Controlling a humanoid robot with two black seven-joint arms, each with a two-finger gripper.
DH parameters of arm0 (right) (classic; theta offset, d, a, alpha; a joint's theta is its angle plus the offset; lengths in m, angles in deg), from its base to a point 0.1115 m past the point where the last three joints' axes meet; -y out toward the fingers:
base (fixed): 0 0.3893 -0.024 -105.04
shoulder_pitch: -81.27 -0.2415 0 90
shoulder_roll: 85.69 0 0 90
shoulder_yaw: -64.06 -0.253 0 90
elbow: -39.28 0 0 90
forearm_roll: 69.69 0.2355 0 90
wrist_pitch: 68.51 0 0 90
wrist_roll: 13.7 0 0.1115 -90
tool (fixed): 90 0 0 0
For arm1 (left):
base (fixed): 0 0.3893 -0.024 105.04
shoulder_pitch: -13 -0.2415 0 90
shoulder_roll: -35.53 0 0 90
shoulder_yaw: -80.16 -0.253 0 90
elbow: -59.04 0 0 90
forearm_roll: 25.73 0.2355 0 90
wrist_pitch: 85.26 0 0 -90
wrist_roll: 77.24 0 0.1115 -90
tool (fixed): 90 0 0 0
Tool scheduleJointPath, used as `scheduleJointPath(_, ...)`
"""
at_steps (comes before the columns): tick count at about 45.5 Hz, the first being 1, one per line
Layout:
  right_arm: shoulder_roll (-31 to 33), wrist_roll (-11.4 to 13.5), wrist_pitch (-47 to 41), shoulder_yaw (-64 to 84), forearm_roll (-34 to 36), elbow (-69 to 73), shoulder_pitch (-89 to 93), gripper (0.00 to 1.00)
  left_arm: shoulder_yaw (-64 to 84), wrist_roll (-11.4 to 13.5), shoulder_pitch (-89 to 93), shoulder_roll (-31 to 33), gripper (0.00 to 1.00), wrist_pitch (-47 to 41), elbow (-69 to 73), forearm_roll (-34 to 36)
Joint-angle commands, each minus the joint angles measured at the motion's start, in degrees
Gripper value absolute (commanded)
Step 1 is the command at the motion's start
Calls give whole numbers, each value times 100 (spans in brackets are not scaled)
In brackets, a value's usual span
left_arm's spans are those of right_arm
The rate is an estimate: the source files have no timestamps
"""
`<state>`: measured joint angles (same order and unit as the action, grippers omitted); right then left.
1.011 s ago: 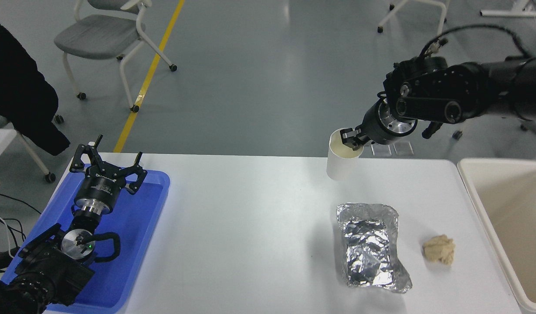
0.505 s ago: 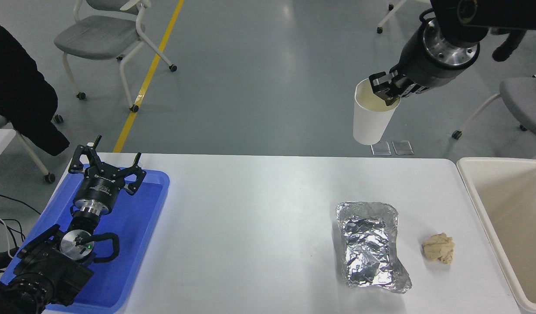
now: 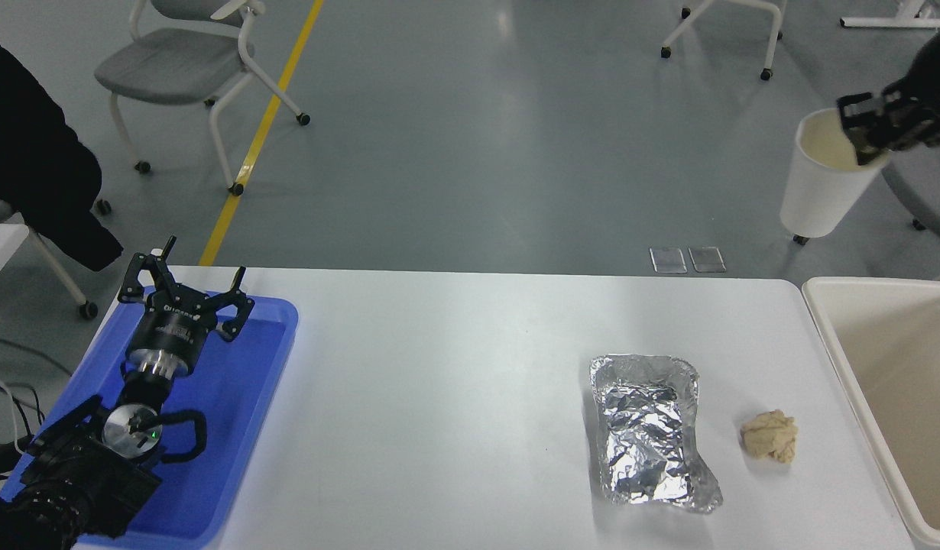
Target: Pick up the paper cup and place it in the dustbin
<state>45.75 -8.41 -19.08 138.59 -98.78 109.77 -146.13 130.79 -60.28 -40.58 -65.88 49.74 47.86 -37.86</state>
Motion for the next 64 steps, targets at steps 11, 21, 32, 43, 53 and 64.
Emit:
scheduleJointPath(11, 2667, -55, 619, -2239, -1592, -1809, 3190, 0, 0, 0, 5, -2, 100, 0, 1, 0)
scheduleJointPath(21, 2351, -160, 1981, -3769, -1574, -2337, 5607, 0, 0, 1, -3, -2, 100, 0, 1, 0)
scheduleJointPath(32, 1227, -160, 3036, -5017, -1495, -3259, 7717, 0, 0, 9, -3, -2, 100, 0, 1, 0)
scheduleJointPath(43, -180, -152, 3169, -6195, -1486, -5078, 9037, 0, 0, 9, 5, -2, 100, 0, 1, -9)
scheduleJointPath(53, -813, -134, 3204, -6293, -643, -5993, 9398, 0, 0, 9, -3, -2, 100, 0, 1, 0)
scheduleJointPath(64, -980, -108, 3248, -6310, -423, -6170, 9530, 0, 0, 9, -3, -2, 100, 0, -16, 0)
